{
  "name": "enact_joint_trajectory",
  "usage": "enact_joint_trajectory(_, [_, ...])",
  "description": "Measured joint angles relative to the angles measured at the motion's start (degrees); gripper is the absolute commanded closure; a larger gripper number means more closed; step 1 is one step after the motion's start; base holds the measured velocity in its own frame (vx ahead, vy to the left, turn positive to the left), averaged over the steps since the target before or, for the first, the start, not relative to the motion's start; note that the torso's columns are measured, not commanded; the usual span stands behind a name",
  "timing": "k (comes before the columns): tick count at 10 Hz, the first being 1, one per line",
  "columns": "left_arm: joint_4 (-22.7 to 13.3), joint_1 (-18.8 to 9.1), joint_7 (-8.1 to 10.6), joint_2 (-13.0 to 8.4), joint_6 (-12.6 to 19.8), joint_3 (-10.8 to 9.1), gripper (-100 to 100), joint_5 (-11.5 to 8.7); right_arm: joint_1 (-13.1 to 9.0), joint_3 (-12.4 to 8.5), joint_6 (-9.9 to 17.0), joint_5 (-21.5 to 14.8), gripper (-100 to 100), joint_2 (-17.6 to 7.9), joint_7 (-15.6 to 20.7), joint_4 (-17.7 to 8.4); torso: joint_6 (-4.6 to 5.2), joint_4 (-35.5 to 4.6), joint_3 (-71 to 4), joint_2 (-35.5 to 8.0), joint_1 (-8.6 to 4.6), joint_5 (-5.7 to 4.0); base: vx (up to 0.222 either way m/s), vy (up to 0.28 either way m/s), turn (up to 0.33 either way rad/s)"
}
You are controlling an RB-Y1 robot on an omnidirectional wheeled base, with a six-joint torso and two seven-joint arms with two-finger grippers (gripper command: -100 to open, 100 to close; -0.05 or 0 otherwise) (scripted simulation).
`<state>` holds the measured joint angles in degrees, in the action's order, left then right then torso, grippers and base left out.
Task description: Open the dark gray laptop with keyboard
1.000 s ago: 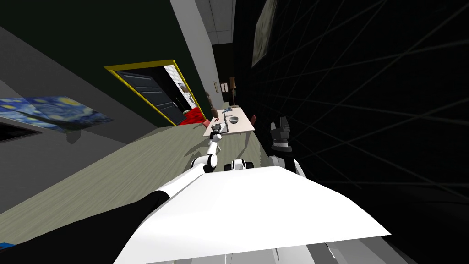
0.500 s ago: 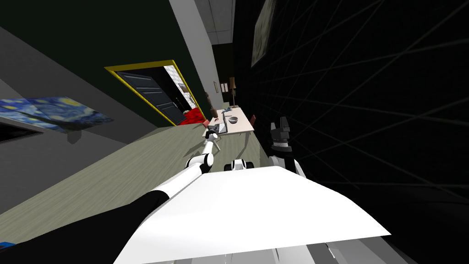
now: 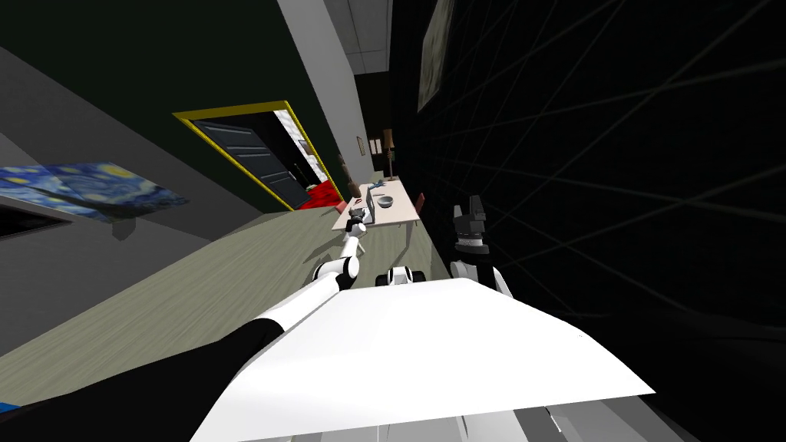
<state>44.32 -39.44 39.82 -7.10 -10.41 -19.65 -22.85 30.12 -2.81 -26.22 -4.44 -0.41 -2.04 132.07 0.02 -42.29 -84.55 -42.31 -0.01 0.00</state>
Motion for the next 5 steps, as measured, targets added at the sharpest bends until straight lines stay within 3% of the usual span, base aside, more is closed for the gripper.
enact_joint_trajectory(1, [-0.8,-0.4,-0.15,1.3,-0.3,0.17,-100,0.1,0.0,0.0,0.0,0.0,0,0.0,0.0,0.0,-0.03,0.0,0.0,0.0,0.18,0.04,0.007,-0.056,0.02])
enact_joint_trajectory(4, [1.9,0.7,-0.84,5.6,0.8,-0.43,-100,0.3,0.0,0.0,0.0,0.0,0,0.0,0.0,0.0,0.13,0.1,-0.1,0.1,0.03,0.05,0.001,-0.005,0.003])
enact_joint_trajectory(5, [1.3,0.5,-0.52,5.9,0.5,-0.05,-100,0.2,0.0,0.0,0.0,0.0,0,0.0,0.0,0.0,0.12,0.1,-0.1,0.1,-0.06,0.02,0.0,0.0,0.0])
